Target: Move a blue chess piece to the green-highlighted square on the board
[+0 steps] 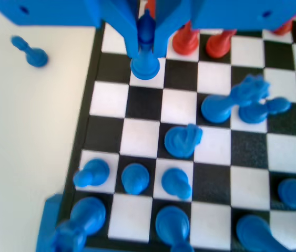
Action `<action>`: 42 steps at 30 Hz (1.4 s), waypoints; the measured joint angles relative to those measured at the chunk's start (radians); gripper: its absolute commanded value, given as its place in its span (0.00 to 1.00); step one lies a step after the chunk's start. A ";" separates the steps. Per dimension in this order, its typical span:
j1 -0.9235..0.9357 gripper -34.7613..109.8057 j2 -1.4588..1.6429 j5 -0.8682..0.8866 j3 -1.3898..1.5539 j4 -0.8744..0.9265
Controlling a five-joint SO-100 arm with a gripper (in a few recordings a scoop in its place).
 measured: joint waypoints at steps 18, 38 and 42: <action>0.006 0.25 -0.021 0.000 -0.031 -0.020; 0.006 0.25 -0.038 -0.018 -0.031 -0.089; 0.006 0.25 -0.038 -0.018 -0.031 -0.089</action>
